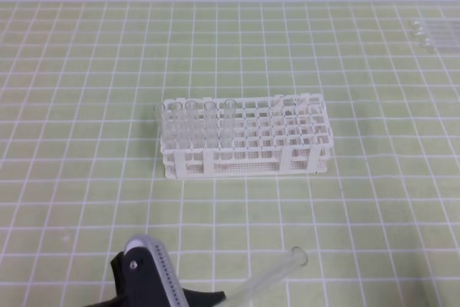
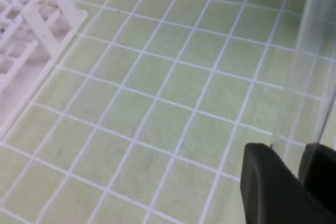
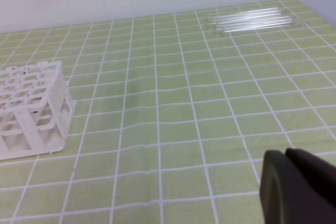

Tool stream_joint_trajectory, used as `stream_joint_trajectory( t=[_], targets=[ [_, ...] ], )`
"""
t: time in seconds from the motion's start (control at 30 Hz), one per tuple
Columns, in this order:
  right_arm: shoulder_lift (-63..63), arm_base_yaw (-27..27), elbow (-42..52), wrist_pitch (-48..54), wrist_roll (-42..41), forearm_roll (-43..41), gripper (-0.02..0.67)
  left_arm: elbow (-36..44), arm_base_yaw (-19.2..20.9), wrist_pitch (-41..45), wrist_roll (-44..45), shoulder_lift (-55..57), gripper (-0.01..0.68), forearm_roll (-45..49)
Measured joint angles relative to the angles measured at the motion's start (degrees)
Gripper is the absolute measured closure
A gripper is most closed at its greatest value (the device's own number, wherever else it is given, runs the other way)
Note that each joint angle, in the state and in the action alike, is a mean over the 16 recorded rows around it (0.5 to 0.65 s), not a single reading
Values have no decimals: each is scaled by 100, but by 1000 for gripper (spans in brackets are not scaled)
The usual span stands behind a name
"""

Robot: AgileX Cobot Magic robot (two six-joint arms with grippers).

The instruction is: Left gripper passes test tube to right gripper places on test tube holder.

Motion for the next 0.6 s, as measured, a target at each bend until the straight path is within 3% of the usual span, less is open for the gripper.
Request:
stream_joint_trajectory(
  t=[0.6],
  targets=[
    [0, 0, -1, 0, 0, -19, 666, 0, -2, -24, -38, 2, 657, 144]
  ],
)
